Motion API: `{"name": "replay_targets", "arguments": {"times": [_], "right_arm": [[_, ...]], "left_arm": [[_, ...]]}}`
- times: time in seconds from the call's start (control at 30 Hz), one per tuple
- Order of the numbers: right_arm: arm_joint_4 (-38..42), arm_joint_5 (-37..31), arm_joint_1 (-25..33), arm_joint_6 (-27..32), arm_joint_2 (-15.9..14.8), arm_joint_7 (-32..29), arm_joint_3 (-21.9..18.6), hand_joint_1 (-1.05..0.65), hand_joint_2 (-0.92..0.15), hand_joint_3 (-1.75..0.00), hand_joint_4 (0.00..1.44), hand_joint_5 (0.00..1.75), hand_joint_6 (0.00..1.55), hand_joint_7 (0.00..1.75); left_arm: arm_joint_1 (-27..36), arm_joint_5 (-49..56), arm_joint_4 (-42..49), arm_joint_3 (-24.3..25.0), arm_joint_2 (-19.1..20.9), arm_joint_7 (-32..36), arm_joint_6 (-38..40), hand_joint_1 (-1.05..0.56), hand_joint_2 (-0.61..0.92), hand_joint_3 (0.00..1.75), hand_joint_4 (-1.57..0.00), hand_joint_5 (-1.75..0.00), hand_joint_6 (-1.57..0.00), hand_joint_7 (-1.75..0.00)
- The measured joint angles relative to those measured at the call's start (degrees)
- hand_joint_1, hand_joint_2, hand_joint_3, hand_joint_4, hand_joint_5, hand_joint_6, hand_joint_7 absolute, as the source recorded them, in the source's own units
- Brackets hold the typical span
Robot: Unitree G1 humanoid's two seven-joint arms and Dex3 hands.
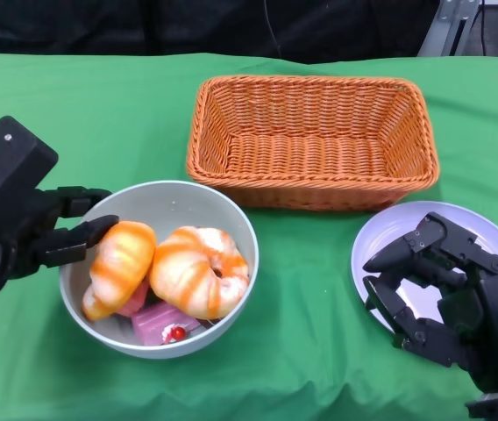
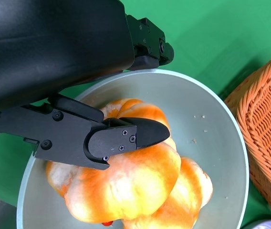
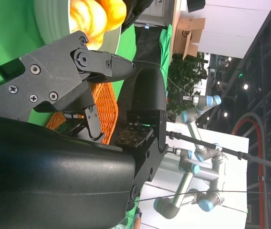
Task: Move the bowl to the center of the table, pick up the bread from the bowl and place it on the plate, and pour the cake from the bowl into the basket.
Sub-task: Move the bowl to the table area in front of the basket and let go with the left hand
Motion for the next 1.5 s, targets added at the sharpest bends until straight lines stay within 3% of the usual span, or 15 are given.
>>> {"name": "replay_targets", "arguments": {"times": [0.33,0.7,1.13,1.5], "right_arm": [[-0.38,-0.47,0.18,0.00,0.08,-1.00,0.42,-0.27,-0.61,-0.71,0.71,1.54,0.67,1.21],[-1.64,-0.99,0.75,0.04,0.06,-1.20,0.62,-0.25,-0.63,-0.69,0.71,1.55,0.66,1.23],[-1.64,-1.64,0.81,0.04,0.42,-1.91,0.93,-0.28,-0.62,-0.69,0.71,1.53,0.67,1.22],[-1.64,-1.84,0.99,0.04,0.75,-2.16,1.41,-0.27,-0.60,-0.73,0.70,1.54,0.66,1.23]], "left_arm": [[0.83,-0.46,-6.29,-0.92,-2.80,1.08,4.48,-0.56,0.92,0.38,-0.16,-0.02,-0.09,0.00],[1.56,0.93,-9.16,-3.07,-4.77,4.83,7.56,-0.54,0.92,0.46,-0.22,-0.04,-0.24,-0.04],[1.99,-0.53,-12.25,-2.32,-8.11,8.73,14.91,-0.51,0.92,0.49,-0.17,-0.01,-0.12,0.00],[2.18,-0.59,-12.85,-2.64,-8.98,8.72,15.98,-0.54,0.92,0.53,-0.13,0.00,-0.08,0.00]]}}
